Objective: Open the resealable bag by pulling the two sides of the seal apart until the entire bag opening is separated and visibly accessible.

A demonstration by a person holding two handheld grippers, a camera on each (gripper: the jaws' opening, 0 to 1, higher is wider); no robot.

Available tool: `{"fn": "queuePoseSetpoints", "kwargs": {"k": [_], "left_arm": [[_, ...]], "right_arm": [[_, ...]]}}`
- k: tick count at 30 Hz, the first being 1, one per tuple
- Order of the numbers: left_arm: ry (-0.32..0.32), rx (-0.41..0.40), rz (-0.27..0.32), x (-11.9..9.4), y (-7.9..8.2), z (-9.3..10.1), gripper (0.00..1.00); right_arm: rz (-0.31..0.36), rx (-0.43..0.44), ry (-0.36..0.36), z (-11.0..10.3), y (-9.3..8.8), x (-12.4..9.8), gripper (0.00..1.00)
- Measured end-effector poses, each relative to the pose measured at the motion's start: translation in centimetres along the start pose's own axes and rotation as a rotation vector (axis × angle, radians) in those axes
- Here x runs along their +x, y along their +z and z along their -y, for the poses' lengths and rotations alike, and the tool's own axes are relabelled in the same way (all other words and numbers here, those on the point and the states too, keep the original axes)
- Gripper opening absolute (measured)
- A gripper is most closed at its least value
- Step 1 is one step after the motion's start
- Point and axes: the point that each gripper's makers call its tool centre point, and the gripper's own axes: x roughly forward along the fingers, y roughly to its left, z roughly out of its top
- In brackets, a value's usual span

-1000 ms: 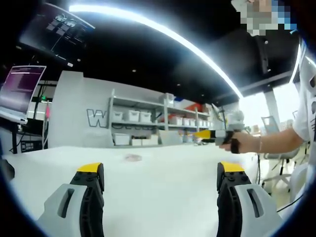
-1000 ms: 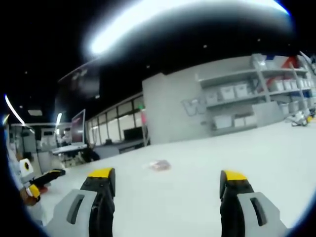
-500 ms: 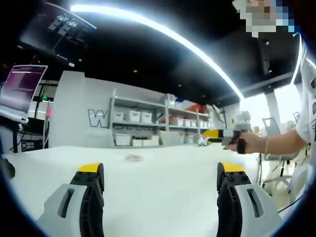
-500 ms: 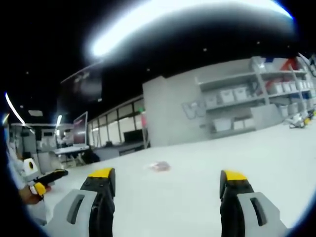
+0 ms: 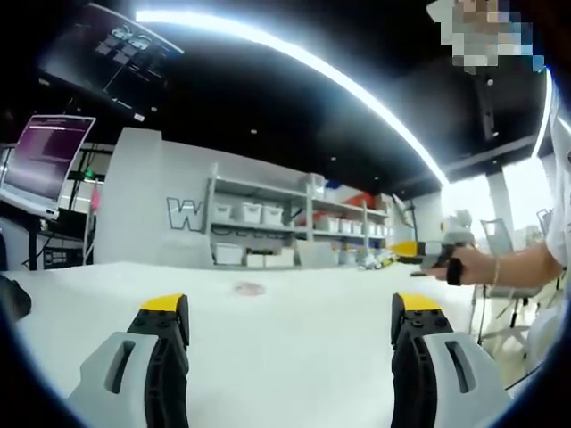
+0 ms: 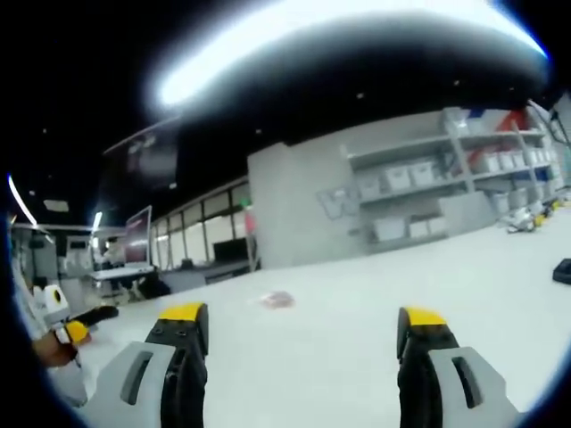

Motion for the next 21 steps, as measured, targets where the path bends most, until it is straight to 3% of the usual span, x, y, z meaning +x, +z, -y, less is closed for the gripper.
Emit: {"fn": "queuePoseSetpoints", "kwargs": {"k": [5,13,21], "left_arm": [[0.027,0.004,-0.002,0.0,0.2,-0.6,0.92],[0.132,0.003,-0.015,-1.3,0.9,-3.9,0.92],[0.153,0.025,-0.006,-1.5,1.5,-4.4,0.92]], "right_arm": [[0.005,-0.008,-0.006,0.0,0.0,-0.4,0.88],[0.013,-0.013,-0.022,0.4,0.0,-1.0,0.88],[0.012,-0.012,-0.045,1.1,-0.3,-1.8,0.88]]}}
